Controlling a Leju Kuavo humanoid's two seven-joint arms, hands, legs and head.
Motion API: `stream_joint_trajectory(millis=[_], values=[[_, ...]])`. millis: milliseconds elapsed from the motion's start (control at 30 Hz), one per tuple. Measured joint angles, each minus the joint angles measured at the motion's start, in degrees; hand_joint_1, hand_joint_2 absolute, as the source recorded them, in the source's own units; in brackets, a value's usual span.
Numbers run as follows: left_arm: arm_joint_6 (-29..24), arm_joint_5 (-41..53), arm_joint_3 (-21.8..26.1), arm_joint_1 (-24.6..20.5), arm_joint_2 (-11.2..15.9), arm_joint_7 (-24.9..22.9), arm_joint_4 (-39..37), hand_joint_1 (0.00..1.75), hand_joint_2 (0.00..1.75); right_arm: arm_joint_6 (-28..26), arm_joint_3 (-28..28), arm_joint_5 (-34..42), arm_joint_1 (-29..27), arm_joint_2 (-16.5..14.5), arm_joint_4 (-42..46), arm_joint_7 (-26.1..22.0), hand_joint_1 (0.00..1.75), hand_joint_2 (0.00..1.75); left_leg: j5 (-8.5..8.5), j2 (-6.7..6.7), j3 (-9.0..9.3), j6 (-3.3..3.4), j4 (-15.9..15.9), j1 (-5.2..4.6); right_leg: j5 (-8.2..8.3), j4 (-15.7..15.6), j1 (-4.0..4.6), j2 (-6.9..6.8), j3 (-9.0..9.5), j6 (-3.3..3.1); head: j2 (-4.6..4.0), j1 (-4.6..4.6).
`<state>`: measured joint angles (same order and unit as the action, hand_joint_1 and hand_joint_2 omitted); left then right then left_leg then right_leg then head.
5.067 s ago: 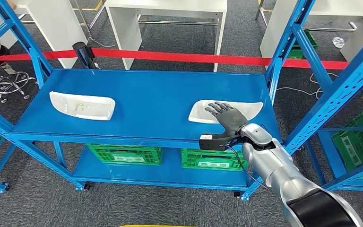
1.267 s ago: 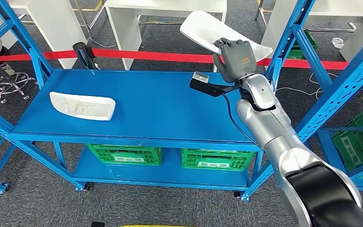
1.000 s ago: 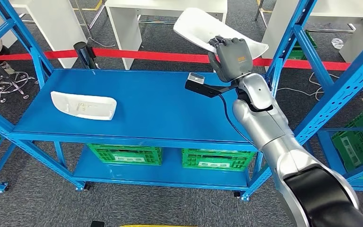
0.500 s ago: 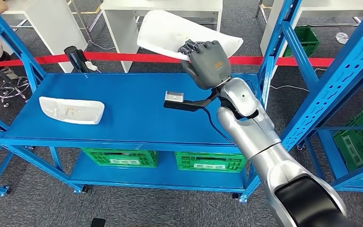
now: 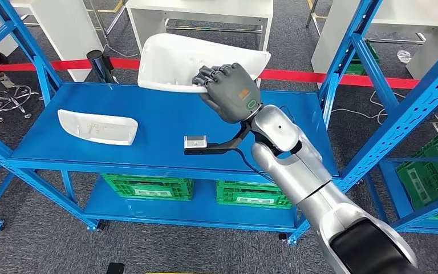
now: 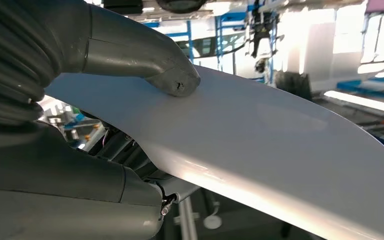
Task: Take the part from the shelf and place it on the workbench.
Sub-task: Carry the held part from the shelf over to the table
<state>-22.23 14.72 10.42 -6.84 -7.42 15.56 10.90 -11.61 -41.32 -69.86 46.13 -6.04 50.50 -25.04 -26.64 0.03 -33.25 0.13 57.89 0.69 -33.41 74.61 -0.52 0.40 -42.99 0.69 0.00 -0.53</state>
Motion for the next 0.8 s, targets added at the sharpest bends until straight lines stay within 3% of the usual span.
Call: stream_joint_trajectory(millis=[33, 67, 133, 200, 267, 333, 400, 467, 533, 567, 600, 667, 700, 800], values=[[-0.01, -0.01, 0.09, 0.05, -0.01, 0.03, -0.01, 0.00, 1.75, 0.06, -0.62, 0.03, -0.19, 0.19, 0.18, 0.05, 1.75, 1.75, 0.02, 0.01, -0.13, 0.03, 0.13, -0.01, 0.04, 1.01, -0.01, -0.02, -0.28, 0.02, 0.00, -0.01], [-0.01, -0.01, 0.17, 0.08, -0.02, 0.04, -0.01, 0.00, 1.75, 0.07, -1.10, 0.07, -0.30, 0.35, 0.37, 0.09, 1.75, 1.75, 0.02, -0.01, -0.24, 0.02, 0.30, -0.02, 1.10, -0.36, -0.02, -0.05, 0.63, -0.04, 0.00, -0.01], [-0.02, -0.01, 0.23, 0.07, -0.03, 0.05, 0.00, 0.00, 1.75, 0.07, -1.74, 0.12, -0.23, 0.55, 0.82, 0.09, 1.75, 1.75, -0.08, -0.04, -0.43, -0.14, 0.73, -0.02, 4.17, -7.95, 0.02, -0.13, 4.88, -0.44, 0.00, -0.01], [-0.02, -0.01, 0.29, 0.02, -0.05, 0.08, 0.01, 0.00, 1.75, 0.06, -2.20, 0.15, -0.09, 0.60, 1.32, 0.09, 1.75, 1.75, -0.15, -0.06, -0.66, -0.66, 1.11, -0.17, 5.66, -13.68, 0.31, -0.15, 7.97, -1.07, 0.00, 0.03], [-0.02, -0.01, 0.41, 0.02, -0.10, 0.10, 0.01, 0.00, 1.75, 0.06, -2.49, 0.15, -0.07, 0.72, 1.55, 0.11, 1.75, 1.75, 0.04, -0.08, -0.81, -1.37, 1.04, -0.26, 5.83, -14.62, 0.61, -0.09, 8.33, -1.72, 0.00, 0.03], [-0.03, -0.01, 0.57, 0.04, -0.10, 0.11, 0.01, 0.00, 1.75, 0.07, -2.66, 0.16, -0.07, 0.84, 1.74, 0.13, 1.75, 1.75, -0.08, -0.11, -1.04, -1.98, 1.06, -0.20, 6.32, -15.09, 0.35, -0.12, 8.32, -2.46, 0.00, 0.05], [-0.04, -0.01, 0.66, 0.03, -0.08, 0.11, 0.01, 0.00, 1.75, 0.05, -2.82, 0.19, -0.03, 0.86, 1.99, 0.12, 1.75, 1.75, -2.40, -0.14, -2.50, -2.61, 4.31, -0.12, 6.83, -15.63, -0.04, -0.22, 8.33, -3.09, 0.00, 0.25], [-0.04, -0.01, 0.68, 0.08, -0.08, 0.11, 0.00, 0.00, 1.75, 0.06, -3.03, 0.20, -0.11, 0.87, 2.11, 0.12, 1.75, 1.75, -6.22, -0.14, -5.43, -3.18, 11.55, 0.05, 7.00, -15.65, -0.11, -0.27, 8.14, -3.30, 0.00, 0.40], [-0.04, -0.01, 0.68, 0.19, -0.07, 0.10, -0.01, 0.00, 1.75, 0.07, -3.30, 0.22, -0.26, 0.91, 2.11, 0.19, 1.75, 1.75, -7.78, -0.13, -7.27, -3.45, 16.43, 0.19, 7.11, -15.53, -0.11, -0.27, 7.89, -3.25, 0.00, 0.41], [-0.04, 0.01, 0.68, 0.22, -0.05, 0.10, -0.01, 0.00, 1.75, 0.07, -3.42, 0.27, -0.29, 0.93, 2.11, 0.33, 1.75, 1.75, -6.95, -0.13, -6.69, -3.48, 15.70, 0.24, 7.17, -15.45, -0.14, -0.27, 7.80, -3.19, 0.00, 0.42], [-0.04, 0.05, 0.69, 0.22, -0.02, 0.09, -0.01, 0.00, 1.75, 0.07, -3.52, 0.33, -0.28, 0.95, 2.12, 0.53, 1.75, 1.75, -5.29, -0.12, -5.07, -3.46, 12.85, 0.30, 7.22, -15.36, -0.18, -0.26, 7.74, -3.09, 0.00, 0.42], [-0.04, 0.14, 0.70, 0.16, 0.03, 0.09, 0.01, 0.00, 1.75, 0.07, -3.63, 0.45, -0.15, 1.00, 2.21, 0.92, 1.75, 1.75, -2.28, -0.13, -0.75, -3.27, 4.74, 0.29, 7.30, -15.16, -0.14, -0.21, 7.60, -2.69, 0.00, 0.42], [-0.04, 0.18, 0.70, 0.12, 0.03, 0.09, 0.01, 0.00, 1.75, 0.05, -3.67, 0.49, -0.06, 1.03, 2.28, 1.06, 1.75, 1.75, -1.58, -0.17, 0.61, -3.00, 2.05, 0.21, 7.42, -15.12, -0.06, -0.18, 7.47, -2.36, 0.00, 0.40], [-0.04, 0.19, 0.72, 0.16, -0.04, 0.10, 0.00, 0.00, 1.75, -0.16, -3.90, 0.74, 0.05, 1.18, 2.38, 1.51, 1.75, 1.75, -1.13, -0.32, 1.07, -1.75, 0.45, -0.06, 8.03, -15.43, 0.07, -0.13, 7.19, -1.17, 0.00, 0.38]])
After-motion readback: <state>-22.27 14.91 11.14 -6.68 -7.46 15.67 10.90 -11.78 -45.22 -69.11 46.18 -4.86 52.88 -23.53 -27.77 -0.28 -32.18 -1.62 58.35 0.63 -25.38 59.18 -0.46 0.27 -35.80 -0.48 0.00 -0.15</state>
